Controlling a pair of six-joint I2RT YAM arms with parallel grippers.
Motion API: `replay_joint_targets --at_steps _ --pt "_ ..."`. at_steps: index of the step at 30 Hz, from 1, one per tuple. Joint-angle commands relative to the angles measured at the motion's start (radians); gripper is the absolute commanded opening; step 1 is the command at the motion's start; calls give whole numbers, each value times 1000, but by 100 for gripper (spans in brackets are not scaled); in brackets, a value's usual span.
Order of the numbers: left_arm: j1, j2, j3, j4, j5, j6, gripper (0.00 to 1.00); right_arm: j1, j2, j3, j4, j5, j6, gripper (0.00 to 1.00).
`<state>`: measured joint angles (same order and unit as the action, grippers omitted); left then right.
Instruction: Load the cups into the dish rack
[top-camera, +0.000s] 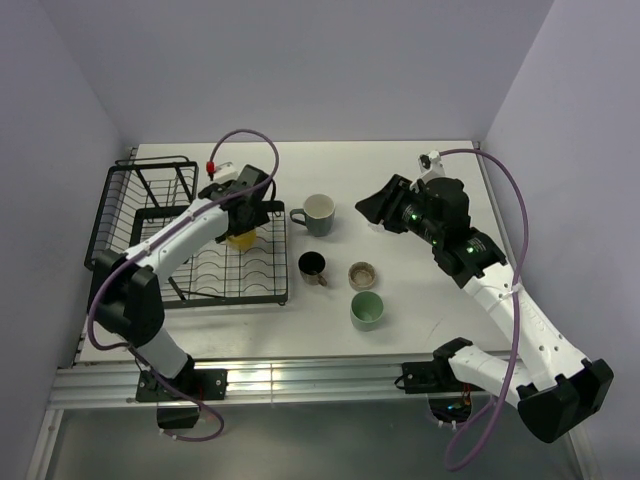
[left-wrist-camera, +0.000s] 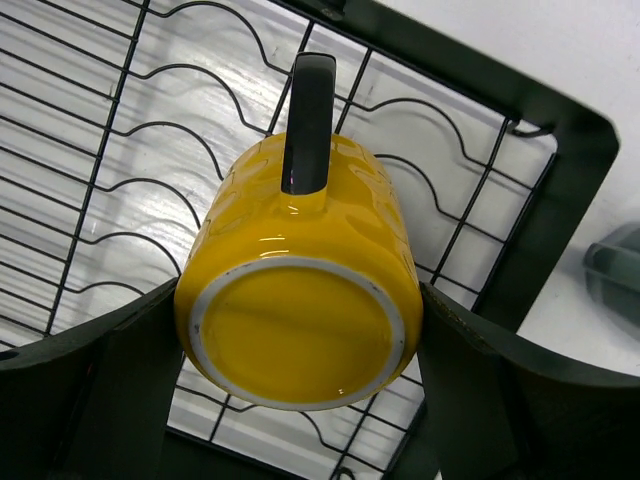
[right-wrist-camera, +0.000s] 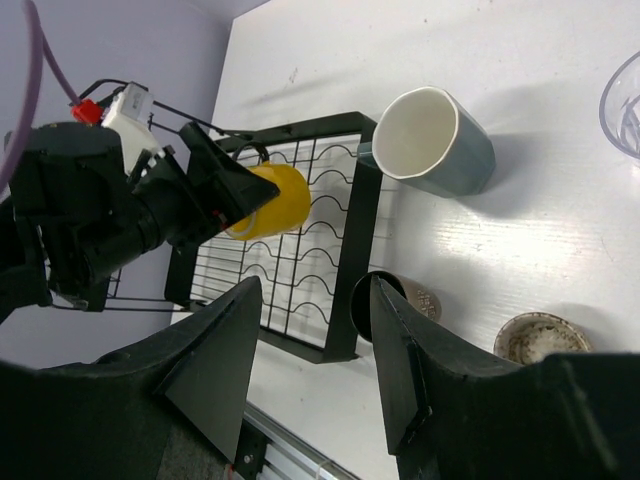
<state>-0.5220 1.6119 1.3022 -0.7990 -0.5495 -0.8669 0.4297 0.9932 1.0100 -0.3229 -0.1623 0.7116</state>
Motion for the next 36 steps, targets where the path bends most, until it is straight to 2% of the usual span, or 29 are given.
replay_joint_targets --at_steps 1,8,15,22,27,36 --pt "-1 35 123 -58 -72 -151 0 11 4 18 22 4 -18 55" --pt "31 146 276 -223 -72 -336 0 11 4 15 18 6 -23 55" --pt "77 163 256 -212 8 -452 0 11 1 22 7 15 -31 55" --pt "80 250 365 -353 -23 -556 0 11 5 24 5 15 -31 55" --pt "82 278 387 -379 3 -586 0 11 5 24 7 12 -31 55" --pt "83 218 316 -336 28 -578 0 11 5 16 8 15 -34 55"
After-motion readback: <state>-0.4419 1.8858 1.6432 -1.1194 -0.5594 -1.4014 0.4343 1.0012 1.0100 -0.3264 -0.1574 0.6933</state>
